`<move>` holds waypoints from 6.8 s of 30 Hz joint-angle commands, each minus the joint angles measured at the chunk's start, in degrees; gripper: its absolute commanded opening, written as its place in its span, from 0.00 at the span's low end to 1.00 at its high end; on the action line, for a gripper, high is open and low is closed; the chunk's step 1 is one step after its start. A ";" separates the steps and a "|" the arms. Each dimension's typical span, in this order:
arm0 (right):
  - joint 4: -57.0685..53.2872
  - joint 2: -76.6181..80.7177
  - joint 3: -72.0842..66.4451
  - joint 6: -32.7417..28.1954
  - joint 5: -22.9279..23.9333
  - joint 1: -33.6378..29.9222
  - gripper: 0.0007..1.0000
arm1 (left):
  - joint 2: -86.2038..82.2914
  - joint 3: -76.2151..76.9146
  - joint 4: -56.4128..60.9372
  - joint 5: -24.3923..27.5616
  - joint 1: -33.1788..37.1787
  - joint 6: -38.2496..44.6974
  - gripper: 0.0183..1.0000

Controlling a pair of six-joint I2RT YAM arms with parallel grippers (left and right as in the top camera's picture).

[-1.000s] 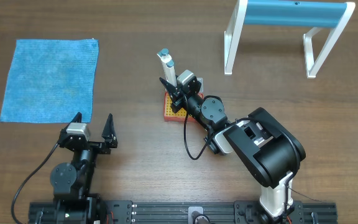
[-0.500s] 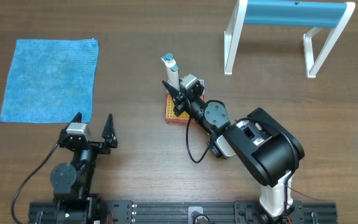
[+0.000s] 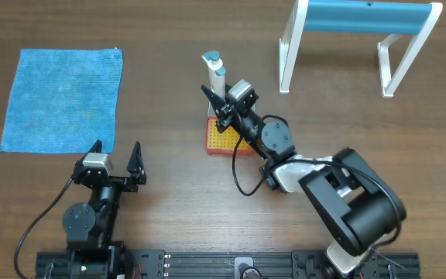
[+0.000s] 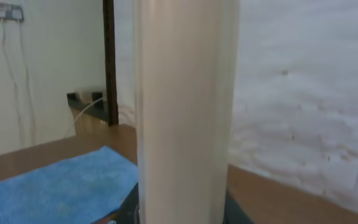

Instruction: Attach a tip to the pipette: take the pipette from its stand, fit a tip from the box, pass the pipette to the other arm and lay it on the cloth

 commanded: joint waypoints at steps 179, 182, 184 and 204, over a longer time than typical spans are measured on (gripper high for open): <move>-93.18 -39.17 9.88 33.88 -42.88 -17.97 0.73 | 127.60 148.12 -87.54 -8.87 18.84 21.16 0.92; -93.20 -39.47 9.90 26.21 -28.35 -17.99 0.73 | 114.44 148.12 -90.33 -1.55 17.09 21.20 0.92; -93.29 -41.13 9.88 21.00 -20.04 -17.99 0.73 | 106.71 147.86 -93.57 -1.11 16.46 19.69 0.92; -140.74 -91.58 9.88 -0.92 18.23 -18.08 0.92 | 29.83 86.29 -93.42 18.73 16.46 10.19 1.00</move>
